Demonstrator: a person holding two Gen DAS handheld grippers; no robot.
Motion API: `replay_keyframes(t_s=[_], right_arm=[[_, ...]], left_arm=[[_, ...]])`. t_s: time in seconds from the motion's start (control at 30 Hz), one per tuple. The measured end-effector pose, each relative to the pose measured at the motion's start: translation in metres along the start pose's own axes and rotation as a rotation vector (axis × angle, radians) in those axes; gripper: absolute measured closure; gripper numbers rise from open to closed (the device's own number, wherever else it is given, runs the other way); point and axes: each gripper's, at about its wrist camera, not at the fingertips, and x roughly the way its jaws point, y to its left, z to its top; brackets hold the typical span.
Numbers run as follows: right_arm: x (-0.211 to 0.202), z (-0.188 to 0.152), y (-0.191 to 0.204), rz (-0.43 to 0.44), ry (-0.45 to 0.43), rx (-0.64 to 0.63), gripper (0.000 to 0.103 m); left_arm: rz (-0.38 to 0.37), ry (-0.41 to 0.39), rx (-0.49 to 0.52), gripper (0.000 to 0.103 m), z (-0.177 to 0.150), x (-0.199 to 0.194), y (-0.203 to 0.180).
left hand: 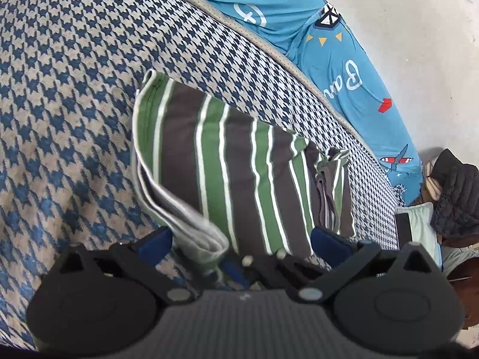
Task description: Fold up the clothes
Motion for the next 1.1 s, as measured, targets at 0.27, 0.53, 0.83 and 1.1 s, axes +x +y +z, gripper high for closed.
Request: replay_keyframes(t_s=[0.27,0.53,0.83,1.1], right_arm=[[-0.016,0.006,-0.008,-0.029,-0.04,0.034,0.098],[-0.036,0.009,-0.009,-0.041,-0.069,0.05,0.098],[-0.026,0.012,-0.007,-0.05,-0.071,0.035,0.098],[-0.032,0.008,-0.009,-0.07,-0.088,0.036,0.098]], left_arm=[[0.076,-0.007,-0.051,0.0,0.037,0.016,0.028],[0.054,-0.029,-0.076,0.001,0.066,0.038,0.042],[0.133,-0.075,-0.031,0.033,0.08,0.058,0.028],[0.212,-0.124,-0.007,0.079,0.076,0.059,0.027]])
